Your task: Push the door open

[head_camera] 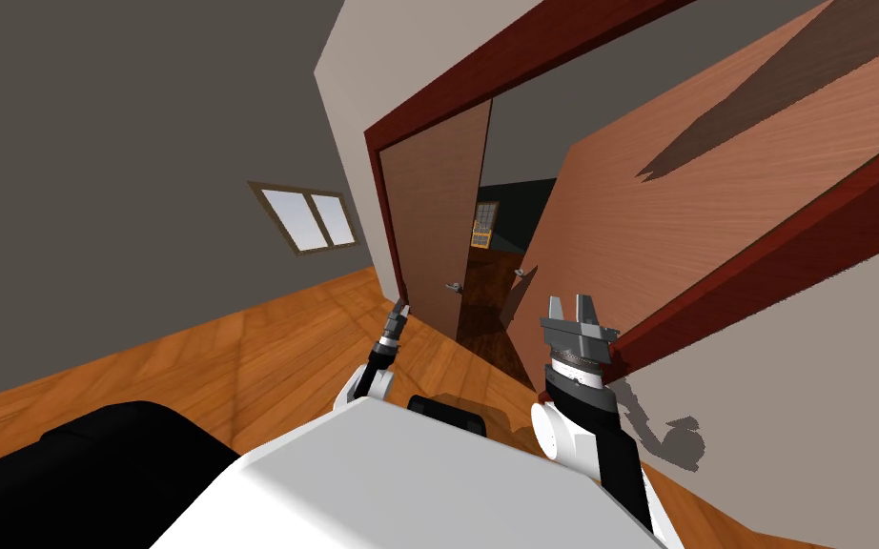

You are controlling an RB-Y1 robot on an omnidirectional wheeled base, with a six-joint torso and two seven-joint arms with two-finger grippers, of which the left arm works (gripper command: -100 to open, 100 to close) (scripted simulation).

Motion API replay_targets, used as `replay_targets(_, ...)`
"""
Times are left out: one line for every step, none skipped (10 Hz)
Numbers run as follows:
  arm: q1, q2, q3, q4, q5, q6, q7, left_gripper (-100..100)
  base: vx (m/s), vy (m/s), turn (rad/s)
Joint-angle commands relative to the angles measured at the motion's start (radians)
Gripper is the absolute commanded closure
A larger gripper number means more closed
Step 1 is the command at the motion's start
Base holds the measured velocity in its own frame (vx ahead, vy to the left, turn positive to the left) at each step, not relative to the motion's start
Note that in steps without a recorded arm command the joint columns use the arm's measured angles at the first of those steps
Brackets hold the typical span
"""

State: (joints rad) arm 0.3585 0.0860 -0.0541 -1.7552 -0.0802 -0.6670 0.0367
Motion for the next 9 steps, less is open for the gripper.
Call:
replay_targets(-0.004,-0.004,-0.012,0.04,-0.002,-0.007,-0.002,-100,0.098,0.014,-0.06)
replay_targets(-0.012,-0.003,-0.016,0.066,-0.002,-0.009,-0.002,-100,0.095,0.015,-0.061)
replay_targets(-0.019,-0.003,-0.021,0.092,-0.002,-0.011,-0.001,-100,0.097,0.003,-0.07)
replay_targets(-0.019,-0.003,-0.021,0.092,-0.002,-0.011,-0.001,-100,0.064,0.008,-0.017)
replay_targets(-0.027,-0.003,-0.025,0.119,-0.001,-0.013,-0.001,-100,0.061,0.015,-0.043)
replay_targets(-0.034,-0.003,-0.029,0.145,-0.001,-0.015,0.0,-100,0.079,0.027,-0.064)
replay_targets(-0.041,-0.003,-0.034,0.171,-0.001,-0.017,0.001,-100,0.087,0.021,-0.067)
replay_targets(-0.049,-0.004,-0.038,0.197,0.0,-0.019,0.001,-100,0.096,0.004,-0.072)
replay_targets(-0.056,-0.004,-0.042,0.224,0.0,-0.021,0.002,-100,0.093,0.012,-0.061)
